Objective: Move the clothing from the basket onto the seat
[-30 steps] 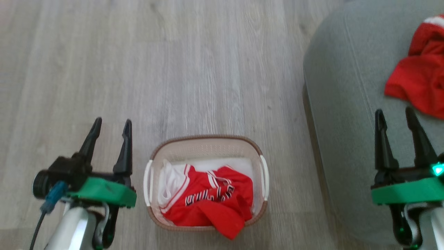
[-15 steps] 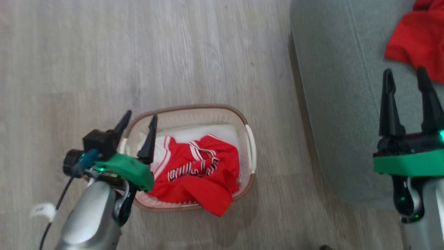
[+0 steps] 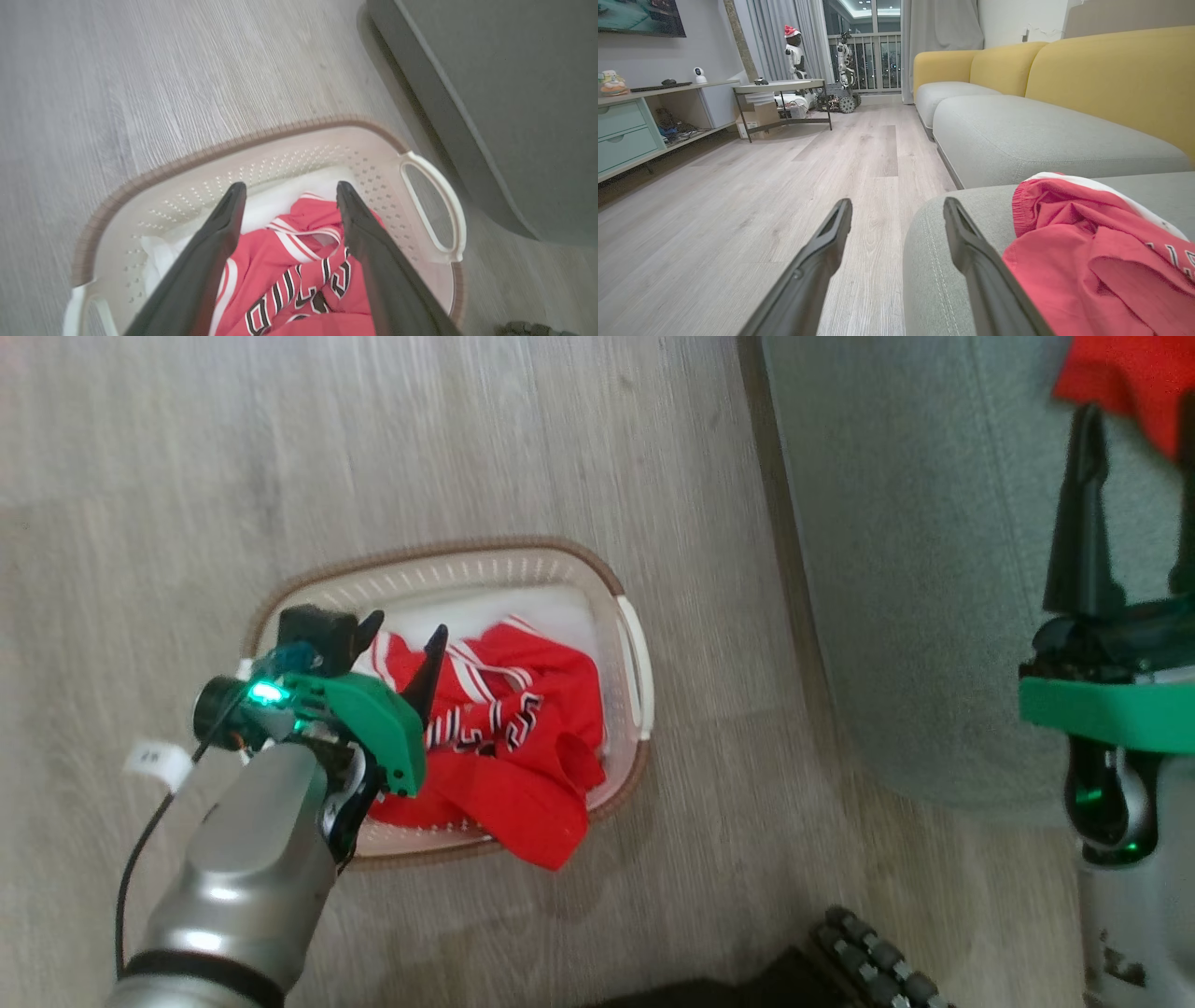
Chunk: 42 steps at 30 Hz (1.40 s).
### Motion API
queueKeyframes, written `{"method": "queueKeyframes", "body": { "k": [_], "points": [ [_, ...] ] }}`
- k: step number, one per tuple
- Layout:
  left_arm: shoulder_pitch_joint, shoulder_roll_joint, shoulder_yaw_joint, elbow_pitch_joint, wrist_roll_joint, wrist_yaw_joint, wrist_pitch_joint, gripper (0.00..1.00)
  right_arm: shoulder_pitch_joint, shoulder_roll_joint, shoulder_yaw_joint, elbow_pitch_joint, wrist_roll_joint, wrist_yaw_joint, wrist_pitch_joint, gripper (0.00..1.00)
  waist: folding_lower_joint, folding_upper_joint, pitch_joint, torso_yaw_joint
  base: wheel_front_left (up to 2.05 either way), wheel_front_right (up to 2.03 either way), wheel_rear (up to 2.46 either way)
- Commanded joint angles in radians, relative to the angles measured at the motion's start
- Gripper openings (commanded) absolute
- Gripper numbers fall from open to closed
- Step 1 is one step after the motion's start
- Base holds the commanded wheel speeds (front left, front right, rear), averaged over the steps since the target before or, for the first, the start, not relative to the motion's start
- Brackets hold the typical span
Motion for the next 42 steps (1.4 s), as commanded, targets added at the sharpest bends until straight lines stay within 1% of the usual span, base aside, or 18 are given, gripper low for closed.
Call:
{"method": "queueKeyframes", "body": {
  "k": [1,7,19,21,27,31,36,37,38,39,40,41,42],
  "points": [
    [-0.027,0.011,0.007,0.011,-0.007,-0.005,0.009,1.0,-0.009,0.007,0.015,-0.049,-0.004,0.0,-0.006,1.0,-0.0002,0.0,0.055,-0.025,0.0,0.0,0.0],
    [-0.106,0.02,-0.063,0.117,-0.069,-0.006,0.067,1.0,-0.053,0.035,0.019,-0.11,-0.008,0.0,-0.006,1.0,-0.0002,0.0,0.157,-0.056,0.0,0.0,0.0],
    [-0.212,0.029,-0.212,0.247,-0.161,-0.006,0.149,1.0,-0.103,0.066,0.008,-0.236,-0.021,0.0,-0.006,1.0,-0.0002,0.0,0.319,-0.096,0.0,0.0,0.0],
    [-0.234,0.033,-0.249,0.269,-0.18,-0.006,0.188,1.0,-0.11,0.069,0.007,-0.259,-0.025,0.0,-0.006,1.0,-0.0002,0.0,0.353,-0.104,0.0,0.0,0.0],
    [-0.273,0.052,-0.313,0.306,-0.212,-0.006,0.253,1.0,-0.114,0.074,0.017,-0.276,-0.03,0.0,-0.006,1.0,-0.0002,0.0,0.398,-0.122,0.0,0.0,0.0],
    [-0.28,0.062,-0.361,0.325,-0.236,-0.006,0.329,1.0,-0.115,0.076,0.022,-0.276,-0.03,0.0,-0.006,1.0,-0.0002,0.0,0.41,-0.13,0.0,0.0,0.0],
    [-0.283,0.079,-0.405,0.316,-0.271,-0.006,0.351,1.0,-0.115,0.077,0.023,-0.275,-0.032,0.0,-0.006,1.0,-0.0002,0.0,0.415,-0.134,0.0,0.0,0.0],
    [-0.284,0.082,-0.413,0.313,-0.278,-0.006,0.352,0.81,-0.115,0.078,0.023,-0.275,-0.032,0.0,-0.006,1.0,-0.0002,0.0,0.415,-0.135,0.0,0.0,0.0],
    [-0.285,0.085,-0.42,0.31,-0.285,-0.006,0.351,0.47,-0.115,0.078,0.022,-0.274,-0.032,0.0,-0.006,1.0,-0.0002,0.0,0.416,-0.135,0.0,0.0,0.0],
    [-0.287,0.089,-0.427,0.305,-0.291,-0.006,0.345,0.18,-0.116,0.078,0.022,-0.272,-0.03,0.0,-0.006,1.0,-0.0002,0.0,0.416,-0.135,0.0,0.0,0.0],
    [-0.287,0.089,-0.427,0.305,-0.291,-0.006,0.345,0.18,-0.116,0.078,0.022,-0.272,-0.03,0.0,-0.006,1.0,-0.0002,0.0,0.416,-0.135,0.0,0.0,0.0],
    [-0.288,0.092,-0.434,0.301,-0.298,-0.006,0.34,0.0,-0.117,0.078,0.021,-0.27,-0.028,0.0,-0.006,1.0,-0.0002,0.0,0.415,-0.135,0.0,0.0,0.0],
    [-0.288,0.095,-0.441,0.297,-0.305,-0.006,0.336,0.0,-0.118,0.078,0.021,-0.268,-0.027,0.0,-0.006,1.0,-0.0002,0.0,0.414,-0.135,0.0,0.0,0.0]
  ]
}}
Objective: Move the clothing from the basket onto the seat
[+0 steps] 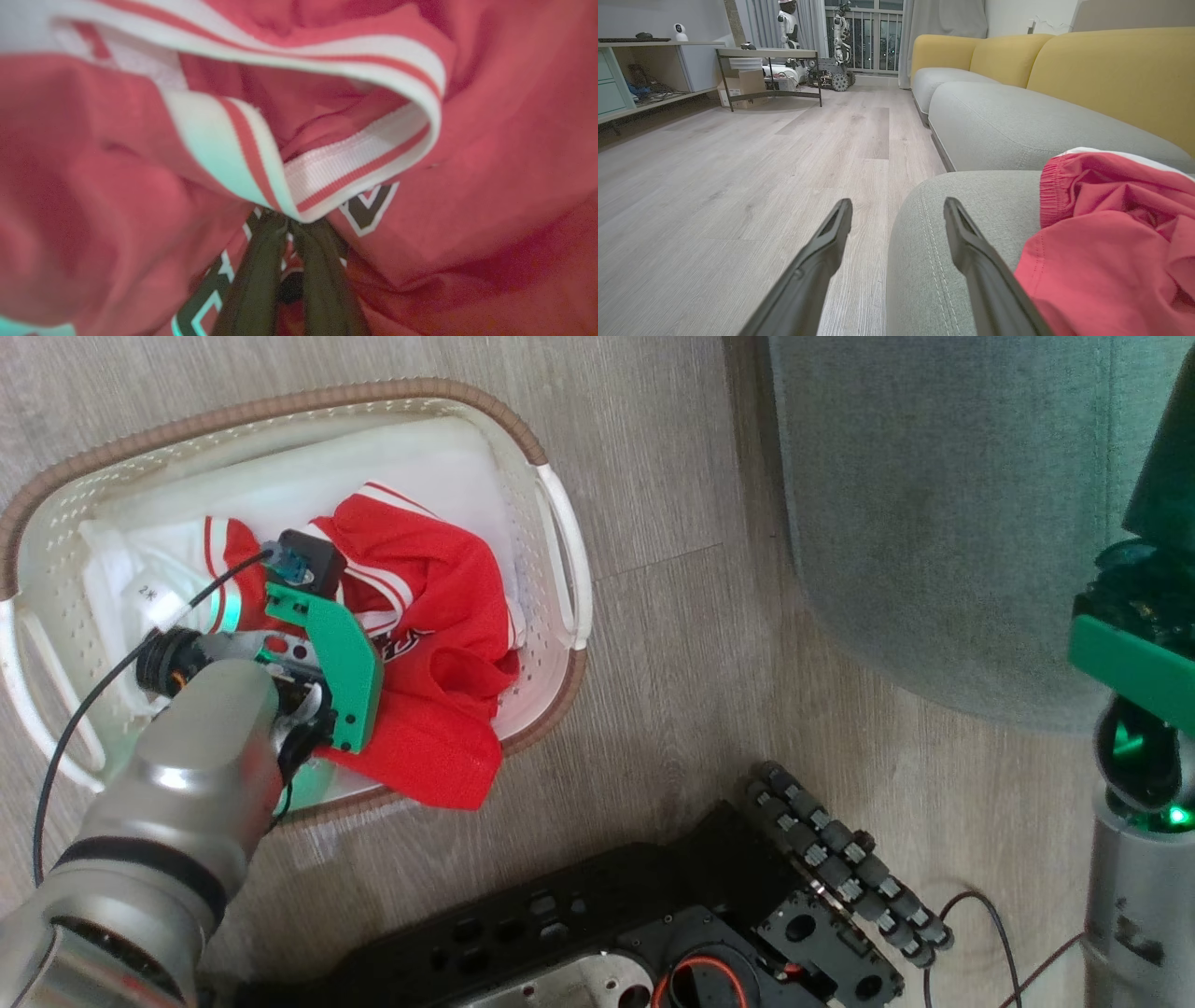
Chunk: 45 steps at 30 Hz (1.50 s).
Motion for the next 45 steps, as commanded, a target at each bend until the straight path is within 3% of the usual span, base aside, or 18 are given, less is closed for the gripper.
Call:
{"method": "queueKeyframes", "body": {
  "k": [1,17,27,45],
  "points": [
    [0.018,0.019,0.003,-0.014,-0.007,0.001,-0.01,0.0,0.016,0.009,0.014,-0.028,0.0,0.0,-0.005,1.0,0.0,0.0,-0.002,0.001,0.0,0.0,0.0],
    [0.02,0.052,-0.097,-0.079,-0.152,0.001,-0.095,0.0,-0.002,0.01,0.01,-0.001,0.012,0.0,-0.005,1.0,0.0,0.0,-0.111,0.014,0.0,0.0,0.0],
    [0.068,0.042,-0.164,-0.131,-0.228,0.001,-0.208,0.0,0.023,0.009,0.01,0.043,-0.003,0.0,-0.005,1.0,0.0,0.0,-0.319,0.051,0.0,0.0,0.0],
    [0.146,0.007,-0.254,-0.275,-0.287,0.001,-0.416,0.0,0.155,-0.066,0.019,0.14,0.017,0.0,-0.005,1.0,0.0,0.0,-0.673,0.165,0.0,0.0,0.0]
  ]
}}
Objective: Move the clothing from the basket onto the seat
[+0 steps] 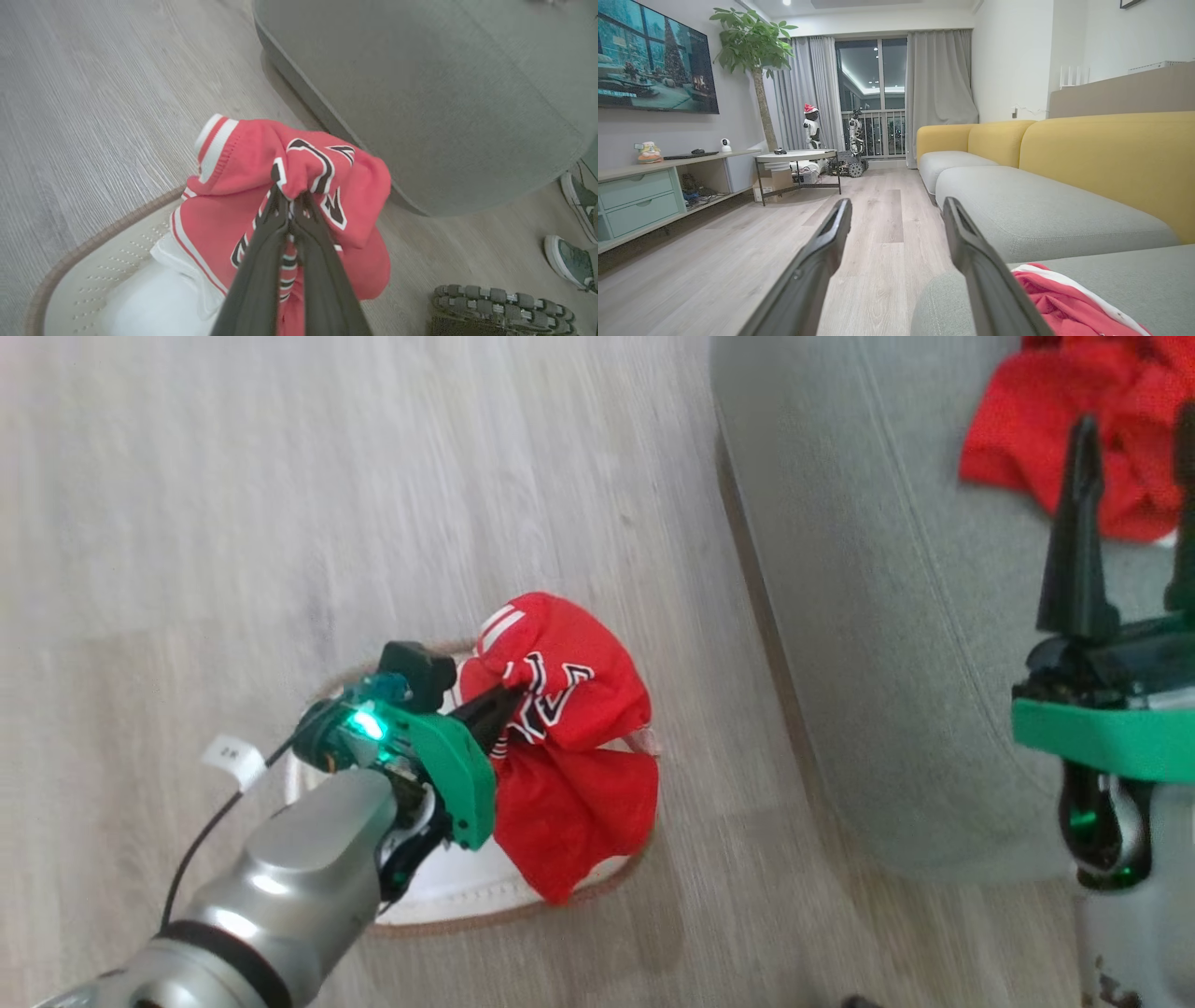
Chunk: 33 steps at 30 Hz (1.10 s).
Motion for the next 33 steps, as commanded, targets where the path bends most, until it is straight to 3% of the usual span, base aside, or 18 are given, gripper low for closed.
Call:
{"method": "queueKeyframes", "body": {
  "k": [1,7,15,27,33],
  "points": [
    [-0.004,0.016,0.022,-0.028,-0.009,0.001,-0.02,0.0,0.007,-0.023,0.019,-0.025,0.008,0.0,-0.005,1.0,0.0001,-0.0001,-0.074,0.045,0.0,0.0,0.0],
    [0.023,0.027,0.047,-0.114,-0.002,0.011,-0.052,0.0,0.062,-0.045,0.032,0.003,0.023,0.0,-0.004,1.0,0.0001,-0.0001,-0.181,0.081,0.0,0.0,0.0],
    [0.022,0.075,0.109,-0.33,0.043,0.085,-0.06,0.0,0.135,-0.054,0.061,0.024,0.045,0.0,0.003,1.0,0.0001,-0.0001,-0.279,0.125,0.0,0.0,0.0],
    [-0.065,0.162,0.183,-0.655,0.048,0.183,-0.006,0.0,0.2,-0.058,0.134,0.048,0.065,0.0,0.011,1.0,0.0001,-0.0001,-0.336,0.161,0.0,0.0,0.0],
    [-0.119,0.173,0.207,-0.721,0.055,0.213,0.02,0.0,0.208,-0.061,0.179,0.053,0.072,0.0,0.01,1.0,0.0001,-0.0001,-0.34,0.163,0.0,0.0,0.0]
  ]
}}
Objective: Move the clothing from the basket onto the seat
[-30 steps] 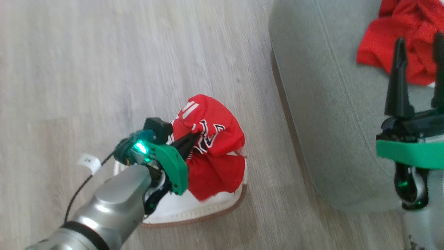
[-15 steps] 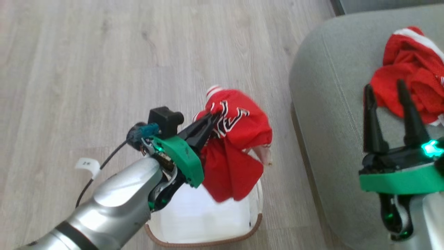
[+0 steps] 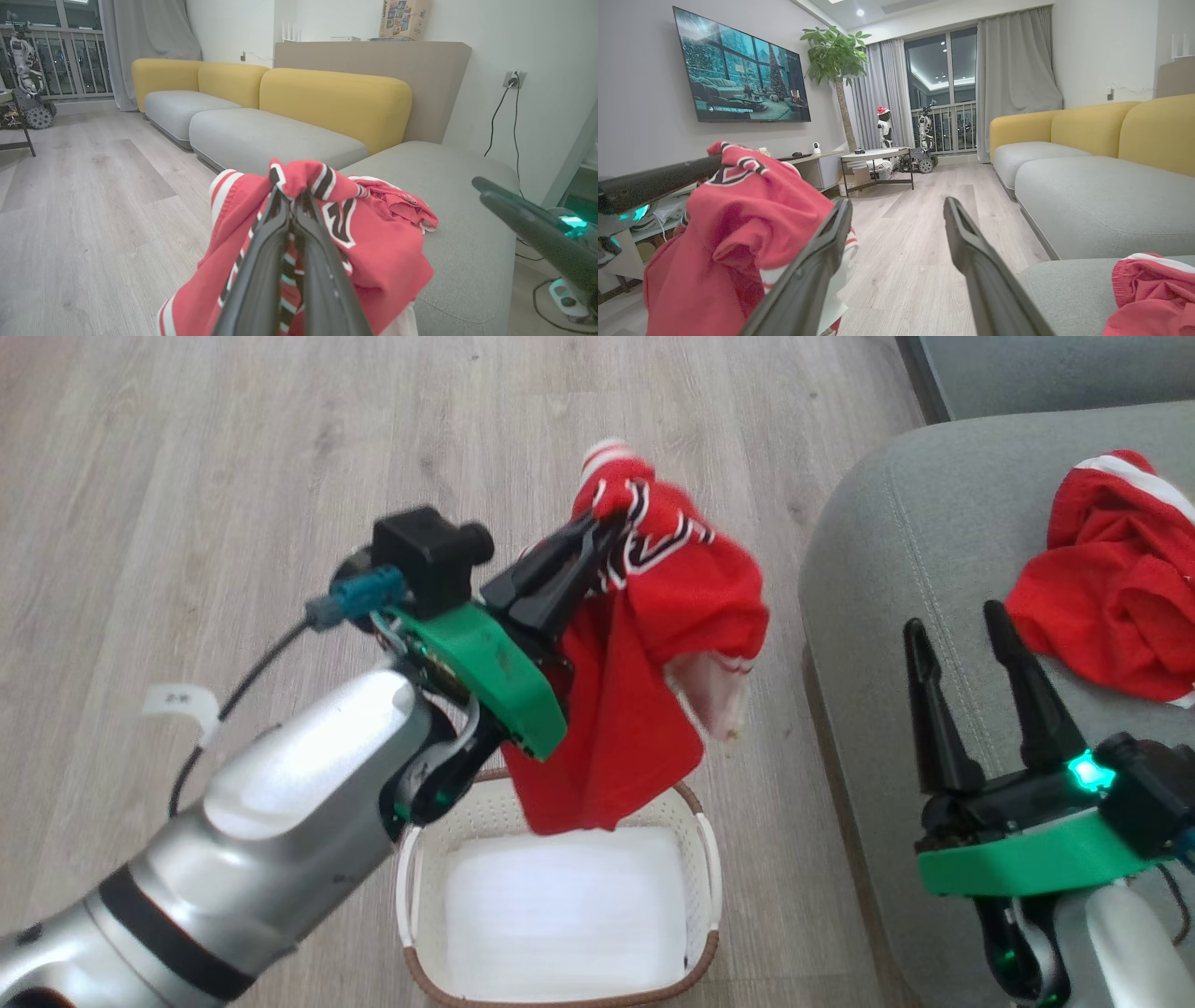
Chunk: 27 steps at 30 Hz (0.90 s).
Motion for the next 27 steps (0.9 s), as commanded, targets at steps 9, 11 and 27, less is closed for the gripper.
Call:
{"method": "queueKeyframes", "body": {
  "k": [9,11,27],
  "points": [
    [-0.083,0.04,0.064,-0.066,0.006,0.026,0.016,0.0,-0.022,-0.031,0.082,-0.036,0.02,0.0,-0.003,1.0,0.0001,-0.0001,0.004,-0.005,0.0,0.0,0.0],
    [-0.083,0.041,0.064,-0.069,0.005,0.027,0.017,0.0,-0.025,-0.042,0.108,-0.041,0.028,0.0,-0.003,1.0,0.0001,-0.0001,0.004,-0.005,0.0,0.0,0.0],
    [-0.076,0.009,0.03,-0.066,0.003,0.018,0.024,0.0,-0.243,-0.107,0.348,0.129,-0.004,0.0,0.079,1.0,0.0001,-0.0001,-0.005,0.025,0.0,0.0,0.0]
  ]
}}
